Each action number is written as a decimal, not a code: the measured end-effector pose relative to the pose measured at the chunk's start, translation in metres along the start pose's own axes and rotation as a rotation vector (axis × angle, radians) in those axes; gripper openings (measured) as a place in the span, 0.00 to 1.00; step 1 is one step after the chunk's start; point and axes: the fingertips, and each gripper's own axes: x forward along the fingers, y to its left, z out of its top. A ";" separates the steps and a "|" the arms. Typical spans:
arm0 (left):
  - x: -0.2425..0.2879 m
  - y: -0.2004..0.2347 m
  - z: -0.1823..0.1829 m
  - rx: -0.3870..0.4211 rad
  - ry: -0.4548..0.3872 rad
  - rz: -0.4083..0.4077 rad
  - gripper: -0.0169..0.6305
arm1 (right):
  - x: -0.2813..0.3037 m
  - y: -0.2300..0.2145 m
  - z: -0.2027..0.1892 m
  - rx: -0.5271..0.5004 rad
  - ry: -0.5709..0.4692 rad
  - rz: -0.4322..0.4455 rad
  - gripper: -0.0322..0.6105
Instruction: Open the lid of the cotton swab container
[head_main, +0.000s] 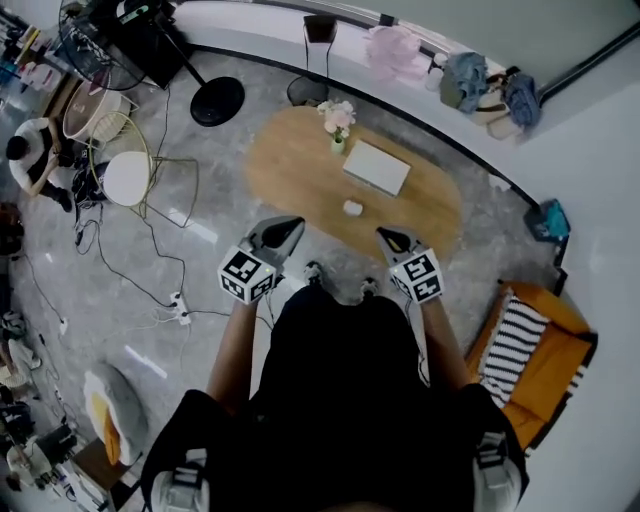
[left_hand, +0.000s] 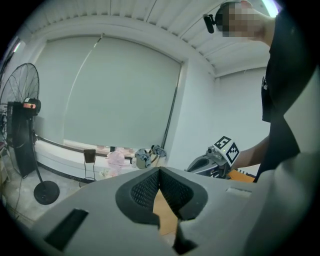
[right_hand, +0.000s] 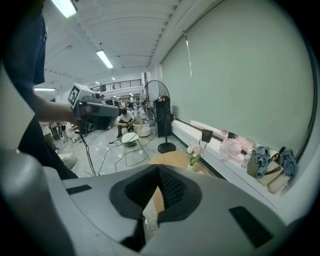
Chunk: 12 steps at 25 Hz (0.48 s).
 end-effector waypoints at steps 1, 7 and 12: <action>0.001 0.003 -0.001 0.004 0.005 -0.021 0.03 | 0.003 0.000 0.000 0.008 0.005 -0.015 0.04; 0.008 0.023 -0.012 0.022 0.069 -0.105 0.03 | 0.026 0.001 -0.004 0.022 0.047 -0.048 0.04; 0.026 0.024 -0.010 0.023 0.091 -0.116 0.03 | 0.036 -0.016 -0.024 0.024 0.095 -0.011 0.04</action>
